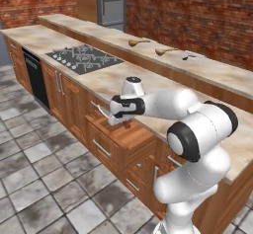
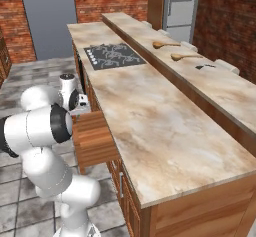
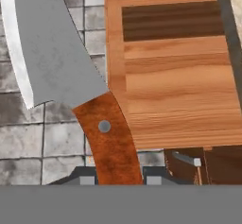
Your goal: Pick up the metallic utensils from the counter and place them in the open drawer. Make sure not to pick up any wooden utensils.
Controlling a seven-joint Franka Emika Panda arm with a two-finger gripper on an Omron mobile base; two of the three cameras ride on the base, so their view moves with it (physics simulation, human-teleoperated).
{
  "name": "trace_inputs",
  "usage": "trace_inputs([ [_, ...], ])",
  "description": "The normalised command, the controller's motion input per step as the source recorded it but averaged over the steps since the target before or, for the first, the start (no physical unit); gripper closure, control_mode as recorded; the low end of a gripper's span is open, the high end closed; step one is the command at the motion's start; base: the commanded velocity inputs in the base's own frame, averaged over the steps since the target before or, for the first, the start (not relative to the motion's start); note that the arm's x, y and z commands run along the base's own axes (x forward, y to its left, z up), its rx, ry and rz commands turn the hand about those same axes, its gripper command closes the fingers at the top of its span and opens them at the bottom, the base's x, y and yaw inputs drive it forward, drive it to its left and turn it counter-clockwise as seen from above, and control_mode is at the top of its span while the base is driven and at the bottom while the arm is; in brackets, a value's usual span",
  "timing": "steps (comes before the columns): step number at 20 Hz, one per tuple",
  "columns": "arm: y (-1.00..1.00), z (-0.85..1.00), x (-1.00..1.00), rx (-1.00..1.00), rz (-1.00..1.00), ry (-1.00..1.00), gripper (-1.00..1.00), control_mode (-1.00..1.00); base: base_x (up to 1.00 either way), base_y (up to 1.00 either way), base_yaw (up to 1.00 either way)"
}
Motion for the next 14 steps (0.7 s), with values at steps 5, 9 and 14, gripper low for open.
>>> trace_inputs([
  [5,0.02,-0.45,0.10,0.00,0.09,0.21,1.00,-1.00,0.00,0.00,0.00],
  [9,0.03,-0.45,0.03,0.03,0.04,0.12,1.00,-1.00,0.00,0.00,0.00],
  [14,0.03,-0.47,0.13,0.07,0.00,-0.05,1.00,-1.00,0.00,0.00,0.00],
])
